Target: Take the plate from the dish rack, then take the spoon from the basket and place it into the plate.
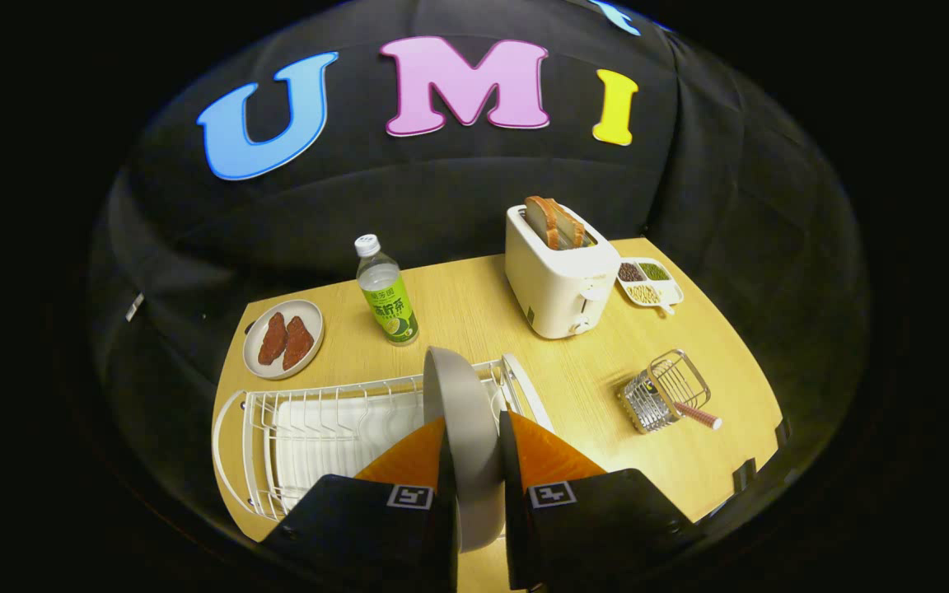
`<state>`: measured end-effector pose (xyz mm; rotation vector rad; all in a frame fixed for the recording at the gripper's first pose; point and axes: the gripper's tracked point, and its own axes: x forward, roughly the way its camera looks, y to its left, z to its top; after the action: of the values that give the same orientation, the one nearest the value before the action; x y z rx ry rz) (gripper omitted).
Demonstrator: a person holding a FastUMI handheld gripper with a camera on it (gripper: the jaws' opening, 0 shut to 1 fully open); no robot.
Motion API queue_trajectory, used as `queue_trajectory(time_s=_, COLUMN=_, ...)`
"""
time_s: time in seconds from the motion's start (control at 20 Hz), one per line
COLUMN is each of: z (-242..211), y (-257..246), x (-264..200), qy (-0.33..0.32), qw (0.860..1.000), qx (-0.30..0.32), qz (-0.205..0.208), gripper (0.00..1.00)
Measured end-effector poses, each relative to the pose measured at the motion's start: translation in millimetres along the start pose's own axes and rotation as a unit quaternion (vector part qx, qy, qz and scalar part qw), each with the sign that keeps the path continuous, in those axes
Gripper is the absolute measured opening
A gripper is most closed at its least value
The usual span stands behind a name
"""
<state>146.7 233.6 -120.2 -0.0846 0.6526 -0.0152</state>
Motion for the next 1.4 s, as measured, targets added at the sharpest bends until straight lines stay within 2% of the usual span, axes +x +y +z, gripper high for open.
queue_trajectory(time_s=0.2, z=12.7, y=15.0, x=-3.4, qy=-0.032, qw=0.996, qx=-0.079, qz=0.005, gripper=0.27)
queue_trajectory(time_s=0.3, z=21.3, y=8.9, x=-5.0, qy=-0.039, qw=0.995, qx=-0.088, qz=-0.002, gripper=0.27)
queue_trajectory(time_s=0.45, z=29.7, y=-2.5, x=-4.5, qy=-0.037, qw=0.998, qx=-0.059, qz=-0.005, gripper=0.27)
queue_trajectory(time_s=0.75, z=21.5, y=-25.8, x=-1.0, qy=-0.018, qw=0.999, qx=-0.036, qz=0.019, gripper=0.17)
queue_trajectory(time_s=1.05, z=9.5, y=-55.7, x=-28.5, qy=-0.001, qw=0.994, qx=0.034, qz=0.106, gripper=0.16)
queue_trajectory(time_s=1.4, z=-25.6, y=-149.9, x=-83.0, qy=0.006, qw=0.981, qx=0.113, qz=0.155, gripper=0.16)
